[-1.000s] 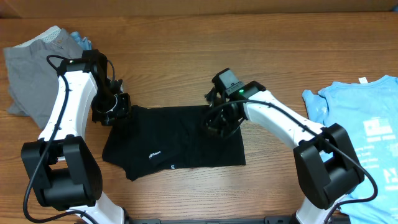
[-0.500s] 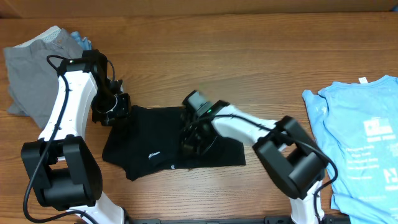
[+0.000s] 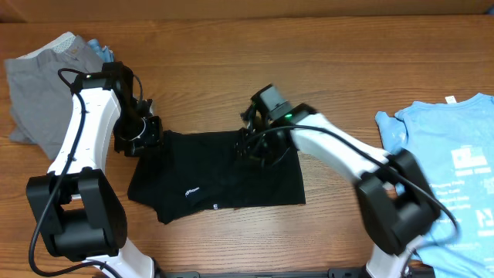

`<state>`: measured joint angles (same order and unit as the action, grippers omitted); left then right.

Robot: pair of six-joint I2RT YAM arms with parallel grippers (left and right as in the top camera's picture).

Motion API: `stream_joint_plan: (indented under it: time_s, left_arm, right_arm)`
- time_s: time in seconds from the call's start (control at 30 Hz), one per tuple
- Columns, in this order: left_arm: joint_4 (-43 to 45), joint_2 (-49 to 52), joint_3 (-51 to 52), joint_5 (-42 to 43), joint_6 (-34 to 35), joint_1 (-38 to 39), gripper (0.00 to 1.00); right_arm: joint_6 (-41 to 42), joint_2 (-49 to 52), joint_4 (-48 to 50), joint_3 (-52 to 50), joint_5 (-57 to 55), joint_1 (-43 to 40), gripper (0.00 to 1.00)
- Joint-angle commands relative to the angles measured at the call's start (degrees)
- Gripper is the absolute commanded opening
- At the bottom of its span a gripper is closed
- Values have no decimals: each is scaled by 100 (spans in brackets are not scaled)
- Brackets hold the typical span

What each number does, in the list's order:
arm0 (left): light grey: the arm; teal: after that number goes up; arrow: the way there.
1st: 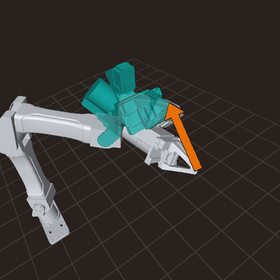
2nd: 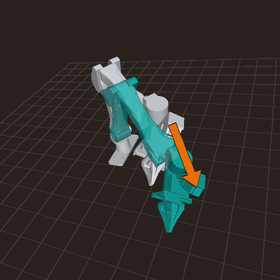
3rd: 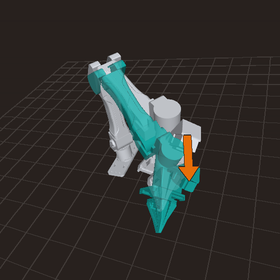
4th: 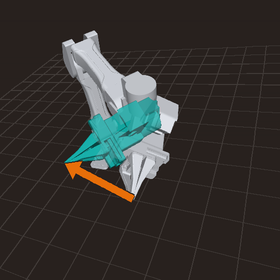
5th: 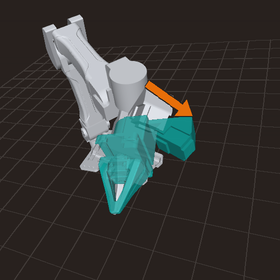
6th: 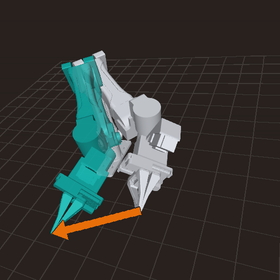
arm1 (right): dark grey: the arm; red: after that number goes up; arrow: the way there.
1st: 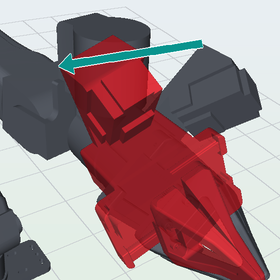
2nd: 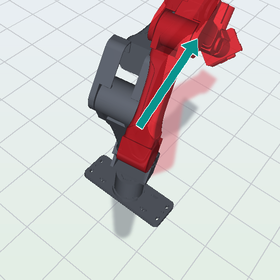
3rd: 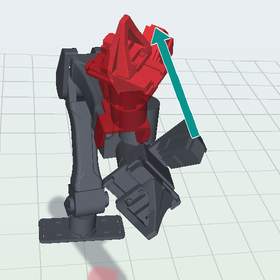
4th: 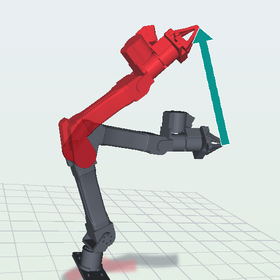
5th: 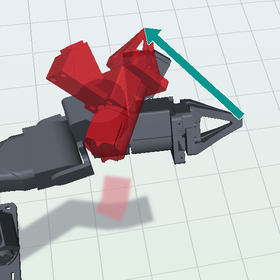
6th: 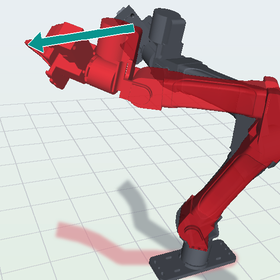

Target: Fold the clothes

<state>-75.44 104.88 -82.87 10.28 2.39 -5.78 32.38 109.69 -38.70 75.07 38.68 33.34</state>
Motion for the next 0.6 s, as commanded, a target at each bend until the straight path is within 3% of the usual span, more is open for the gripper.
stream_joint_plan:
  time_s: [0.0, 0.23, 0.47, 0.57]
  left_arm:
    - [-20, -155, -96, 26, -114, -20, 49]
    - [-2, -153, 179, -20, -63, -28, 73]
    - [964, -149, 1091, 66, -70, -282, 100]
    - [1298, -149, 1388, 960, -575, -662, 100]
  right_arm:
    - [-603, -852, -96, 260, -181, -188, 38]
    - [-970, -1486, -538, 260, -168, -828, 43]
    - [-1390, -1569, -1185, 260, -153, -1126, 43]
    - [-1578, -1569, -1421, 260, -155, -1126, 43]
